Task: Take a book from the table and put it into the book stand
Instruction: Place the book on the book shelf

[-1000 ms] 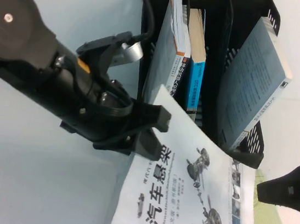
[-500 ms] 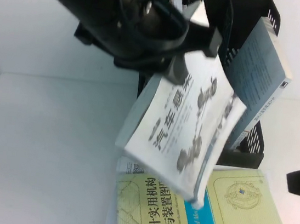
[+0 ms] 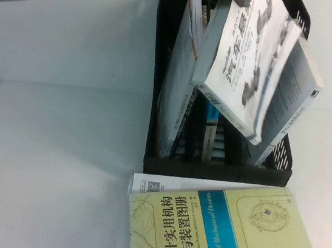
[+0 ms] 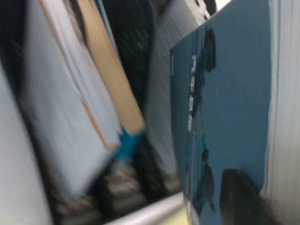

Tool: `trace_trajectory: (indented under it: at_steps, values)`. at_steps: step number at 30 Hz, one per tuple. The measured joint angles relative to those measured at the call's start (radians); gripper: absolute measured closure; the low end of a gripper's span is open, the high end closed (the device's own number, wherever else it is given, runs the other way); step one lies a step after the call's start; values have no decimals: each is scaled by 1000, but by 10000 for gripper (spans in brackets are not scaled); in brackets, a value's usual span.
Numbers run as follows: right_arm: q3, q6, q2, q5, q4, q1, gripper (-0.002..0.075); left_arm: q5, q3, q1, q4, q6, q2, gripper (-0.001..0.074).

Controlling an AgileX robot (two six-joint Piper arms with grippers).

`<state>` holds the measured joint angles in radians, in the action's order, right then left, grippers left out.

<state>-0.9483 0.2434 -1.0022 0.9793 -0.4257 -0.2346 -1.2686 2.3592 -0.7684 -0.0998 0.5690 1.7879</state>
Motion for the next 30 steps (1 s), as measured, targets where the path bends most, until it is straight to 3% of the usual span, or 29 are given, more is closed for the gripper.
trace_trajectory:
  at_steps: [5, 10, 30]
  values:
    - [0, -3, -2, -26, 2, 0, 729, 0, 63, -148, -329, 48, 4, 617]
    - [0, -6, -9, -32, 2, 0, 729, 0, 83, -245, -487, 88, -2, 617]
    - [0, -8, -12, -22, -2, 0, 729, 2, 83, -252, -698, 139, 61, 618]
